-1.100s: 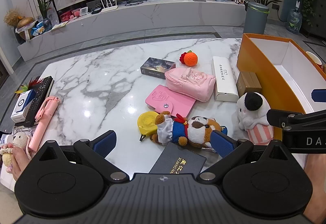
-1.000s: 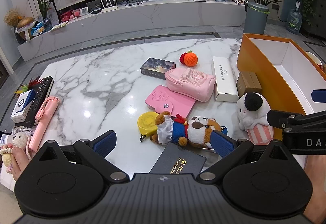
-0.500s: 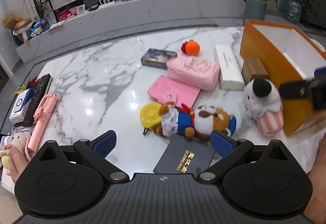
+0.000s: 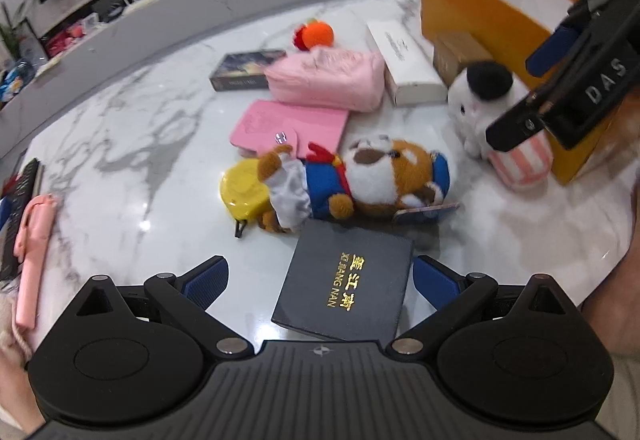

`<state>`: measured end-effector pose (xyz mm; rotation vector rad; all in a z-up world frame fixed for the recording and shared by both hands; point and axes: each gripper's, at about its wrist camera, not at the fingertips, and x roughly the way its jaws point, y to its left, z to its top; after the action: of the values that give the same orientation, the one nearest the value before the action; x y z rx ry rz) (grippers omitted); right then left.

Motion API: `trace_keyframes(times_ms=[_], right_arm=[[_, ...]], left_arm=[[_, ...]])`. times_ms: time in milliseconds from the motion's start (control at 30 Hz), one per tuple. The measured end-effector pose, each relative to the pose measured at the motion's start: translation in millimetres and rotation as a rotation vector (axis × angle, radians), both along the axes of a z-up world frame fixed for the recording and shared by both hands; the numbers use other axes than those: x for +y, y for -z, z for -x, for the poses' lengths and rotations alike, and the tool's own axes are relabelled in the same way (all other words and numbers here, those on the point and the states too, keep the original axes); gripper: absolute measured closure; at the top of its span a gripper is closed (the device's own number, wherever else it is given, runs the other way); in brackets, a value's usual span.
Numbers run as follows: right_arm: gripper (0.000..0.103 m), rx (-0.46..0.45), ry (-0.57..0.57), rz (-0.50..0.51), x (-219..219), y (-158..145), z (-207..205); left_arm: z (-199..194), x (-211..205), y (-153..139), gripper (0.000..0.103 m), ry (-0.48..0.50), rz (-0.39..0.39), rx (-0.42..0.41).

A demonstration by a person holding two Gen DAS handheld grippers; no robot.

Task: Organize objects
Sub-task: 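Grasp the black notebook with the left tool while the right grasps the white plush, then carry the notebook and white plush over the orange-rimmed box with both tools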

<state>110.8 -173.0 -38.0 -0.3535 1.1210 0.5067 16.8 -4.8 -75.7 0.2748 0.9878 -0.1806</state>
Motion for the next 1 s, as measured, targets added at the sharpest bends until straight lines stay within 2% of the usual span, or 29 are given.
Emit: trace_keyframes(times_ms=[100,267,333,467,567,633,667,700,733,1000], right_arm=[[0.007,0.023,0.032,0.062,2.6,14.1,-10.3],[0.009,0.0,-0.016,0.112,10.7,22.8,-13.9],[0.013,-0.009,-0.041,0.151,16.3,27.9,-13.8],[0.013,-0.026,-0.107,0.268,29.1,41.0,-11.0],[0.013,-0.039,-0.154,0.364,35.5,51.1,-9.2],[0.013,-0.056,-0.172,0.423,38.4,58.2,-8.4],[0.013,-0.065,-0.184,0.443,39.5,60.8,-7.6],[0.021,-0.069,-0.199,0.443,40.0,62.5,-7.0],[0.023,-0.064,-0.195,0.443,39.6,63.6,-7.9],[0.028,-0.068,-0.162,0.359,31.6,51.9,-16.6]], left_arm=[[-8.7,0.6,13.2,0.0,0.021,0.013,0.006],[-18.5,-12.7,31.3,0.0,0.067,0.078,0.034],[-13.3,-21.2,35.3,0.0,0.093,0.047,0.019],[-2.8,-27.8,37.9,0.0,0.153,-0.022,0.01],[-5.2,-22.7,41.2,0.0,0.114,-0.013,0.044],[-5.3,-15.8,41.1,0.0,0.089,0.02,0.054],[-6.1,-12.9,40.6,0.005,0.081,0.029,0.052],[-6.9,-10.3,39.8,0.008,0.077,0.038,0.053],[-7.6,-8.5,39.4,0.008,0.074,0.04,0.058],[-4.8,5.9,31.2,0.01,0.066,0.058,0.041]])
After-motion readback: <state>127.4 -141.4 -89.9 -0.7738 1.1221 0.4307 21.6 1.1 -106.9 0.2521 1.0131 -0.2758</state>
